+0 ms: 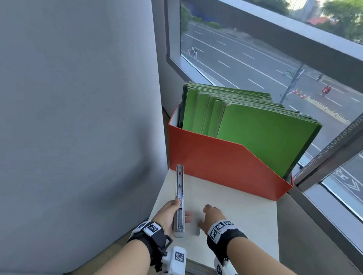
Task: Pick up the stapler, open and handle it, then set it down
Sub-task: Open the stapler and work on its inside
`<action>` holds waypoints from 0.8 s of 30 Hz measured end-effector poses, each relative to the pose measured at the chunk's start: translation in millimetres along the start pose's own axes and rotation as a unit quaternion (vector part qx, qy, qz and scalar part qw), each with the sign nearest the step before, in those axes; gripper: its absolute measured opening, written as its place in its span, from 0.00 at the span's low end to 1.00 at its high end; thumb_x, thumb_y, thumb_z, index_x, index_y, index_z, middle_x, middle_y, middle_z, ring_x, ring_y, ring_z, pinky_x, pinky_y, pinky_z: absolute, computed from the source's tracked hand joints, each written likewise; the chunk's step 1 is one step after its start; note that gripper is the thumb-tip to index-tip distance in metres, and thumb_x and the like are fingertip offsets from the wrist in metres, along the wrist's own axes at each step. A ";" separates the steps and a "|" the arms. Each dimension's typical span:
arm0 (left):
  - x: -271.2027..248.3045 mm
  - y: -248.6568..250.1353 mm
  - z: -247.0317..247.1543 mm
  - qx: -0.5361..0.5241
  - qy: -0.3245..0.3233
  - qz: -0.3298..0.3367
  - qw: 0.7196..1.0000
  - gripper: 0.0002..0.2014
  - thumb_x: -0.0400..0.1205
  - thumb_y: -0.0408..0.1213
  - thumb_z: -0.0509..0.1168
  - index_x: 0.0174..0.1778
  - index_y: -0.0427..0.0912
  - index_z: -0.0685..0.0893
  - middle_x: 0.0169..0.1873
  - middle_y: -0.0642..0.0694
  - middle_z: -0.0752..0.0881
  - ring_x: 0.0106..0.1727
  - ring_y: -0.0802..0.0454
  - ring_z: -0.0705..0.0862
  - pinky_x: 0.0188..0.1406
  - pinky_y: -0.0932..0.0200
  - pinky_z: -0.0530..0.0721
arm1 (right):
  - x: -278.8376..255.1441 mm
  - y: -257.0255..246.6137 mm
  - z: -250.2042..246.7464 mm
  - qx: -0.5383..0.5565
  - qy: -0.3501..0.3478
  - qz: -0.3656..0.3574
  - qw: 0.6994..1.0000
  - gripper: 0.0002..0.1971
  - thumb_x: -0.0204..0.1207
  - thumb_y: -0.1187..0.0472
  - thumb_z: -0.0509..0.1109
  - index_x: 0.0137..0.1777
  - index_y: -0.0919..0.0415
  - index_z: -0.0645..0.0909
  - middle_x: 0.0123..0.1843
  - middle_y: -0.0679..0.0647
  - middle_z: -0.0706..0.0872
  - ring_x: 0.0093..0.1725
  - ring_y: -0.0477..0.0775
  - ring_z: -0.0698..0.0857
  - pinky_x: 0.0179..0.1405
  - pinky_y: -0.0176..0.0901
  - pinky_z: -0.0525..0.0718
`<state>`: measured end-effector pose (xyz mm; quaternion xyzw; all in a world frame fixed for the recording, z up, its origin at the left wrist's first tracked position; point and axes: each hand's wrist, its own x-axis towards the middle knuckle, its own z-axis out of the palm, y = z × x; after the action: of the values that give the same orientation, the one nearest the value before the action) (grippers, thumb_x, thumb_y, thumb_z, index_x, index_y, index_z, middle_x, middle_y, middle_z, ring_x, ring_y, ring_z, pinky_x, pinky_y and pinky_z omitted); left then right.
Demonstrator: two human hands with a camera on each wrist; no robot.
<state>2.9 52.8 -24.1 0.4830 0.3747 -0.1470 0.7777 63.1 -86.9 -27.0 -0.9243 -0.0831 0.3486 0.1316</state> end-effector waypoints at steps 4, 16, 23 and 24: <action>-0.4 -1.8 -3.1 -0.027 -0.003 0.008 1.000 0.09 0.86 0.45 0.56 0.52 0.43 0.75 0.47 0.36 0.89 0.40 0.42 0.89 0.36 0.54 0.84 | 3.0 -6.7 15.3 -0.015 0.007 0.004 1.000 0.27 0.72 0.59 0.71 0.70 0.63 0.69 0.68 0.61 0.74 0.64 0.63 0.81 0.62 0.51 0.82; -7.2 -0.8 15.1 -0.023 -0.006 0.024 0.999 0.07 0.87 0.41 0.55 0.49 0.44 0.74 0.44 0.37 0.88 0.36 0.43 0.89 0.37 0.52 0.84 | -4.9 12.4 2.2 0.159 0.047 0.022 0.986 0.09 0.71 0.70 0.71 0.50 0.62 0.85 0.50 0.59 0.90 0.46 0.56 0.87 0.45 0.40 0.84; -9.3 -12.5 40.3 0.011 -0.019 -0.001 1.000 0.07 0.86 0.42 0.55 0.47 0.45 0.73 0.39 0.38 0.86 0.29 0.47 0.90 0.36 0.53 0.82 | -27.1 18.7 -47.1 0.436 0.103 -0.057 0.892 0.14 0.68 0.77 0.70 0.32 0.56 0.81 0.35 0.59 0.86 0.36 0.61 0.87 0.51 0.63 0.90; -10.2 -14.6 45.9 0.017 -0.026 -0.003 0.999 0.06 0.86 0.42 0.55 0.47 0.45 0.73 0.38 0.38 0.87 0.29 0.47 0.90 0.36 0.53 0.83 | -31.5 19.7 -53.6 0.442 0.102 -0.067 0.889 0.14 0.68 0.78 0.69 0.32 0.57 0.81 0.35 0.60 0.86 0.37 0.61 0.88 0.51 0.63 0.90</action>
<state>7.6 4.7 -14.5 0.4911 0.3529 -0.1686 0.7784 76.6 -123.4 25.5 -0.7934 0.0313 0.2436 0.5570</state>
